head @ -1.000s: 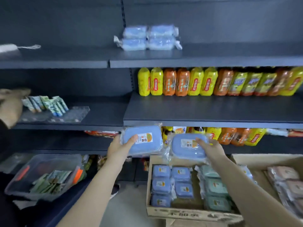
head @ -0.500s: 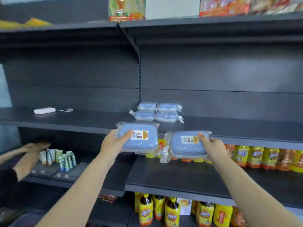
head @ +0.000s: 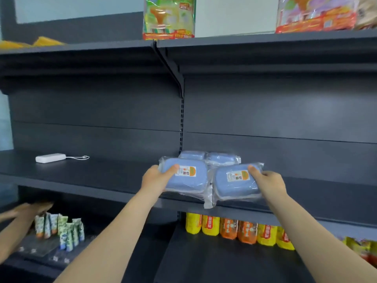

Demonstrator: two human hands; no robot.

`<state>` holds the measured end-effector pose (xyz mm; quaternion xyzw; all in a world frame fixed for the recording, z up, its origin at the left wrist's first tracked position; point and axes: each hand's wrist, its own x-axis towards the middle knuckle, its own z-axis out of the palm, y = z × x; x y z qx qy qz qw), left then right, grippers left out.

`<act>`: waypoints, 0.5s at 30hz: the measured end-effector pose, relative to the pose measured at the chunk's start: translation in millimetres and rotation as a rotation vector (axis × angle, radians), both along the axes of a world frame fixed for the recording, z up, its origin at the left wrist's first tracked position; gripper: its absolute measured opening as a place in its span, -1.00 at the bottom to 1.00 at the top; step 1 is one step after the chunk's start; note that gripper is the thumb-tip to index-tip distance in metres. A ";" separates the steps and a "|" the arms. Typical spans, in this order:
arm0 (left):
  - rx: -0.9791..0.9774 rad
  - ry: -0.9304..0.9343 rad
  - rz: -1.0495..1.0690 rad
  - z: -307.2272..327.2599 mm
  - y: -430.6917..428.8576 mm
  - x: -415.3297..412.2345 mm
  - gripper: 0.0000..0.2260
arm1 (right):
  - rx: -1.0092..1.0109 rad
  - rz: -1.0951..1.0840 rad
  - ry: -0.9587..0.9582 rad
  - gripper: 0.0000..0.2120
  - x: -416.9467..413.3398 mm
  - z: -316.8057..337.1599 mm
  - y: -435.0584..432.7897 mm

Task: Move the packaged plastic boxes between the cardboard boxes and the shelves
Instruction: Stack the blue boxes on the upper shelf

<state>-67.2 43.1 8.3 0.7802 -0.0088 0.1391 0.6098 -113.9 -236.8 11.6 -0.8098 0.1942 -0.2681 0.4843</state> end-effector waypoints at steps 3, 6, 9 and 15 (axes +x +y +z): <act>0.024 -0.038 -0.017 5.1 -4.1 50.9 -0.56 | 0.047 -0.022 -0.018 -0.39 42.3 0.5 -0.6; 0.063 -0.079 -0.050 11.1 -9.0 102.1 -0.59 | 0.062 -0.052 -0.013 -0.56 82.6 2.4 -0.2; 0.114 -0.100 -0.057 20.1 -17.8 151.4 -0.59 | 0.069 -0.110 -0.018 -0.60 118.5 2.8 -7.1; 0.212 -0.045 -0.099 21.6 -45.1 223.0 -0.55 | 0.111 -0.231 0.013 -0.43 145.7 -4.4 -25.7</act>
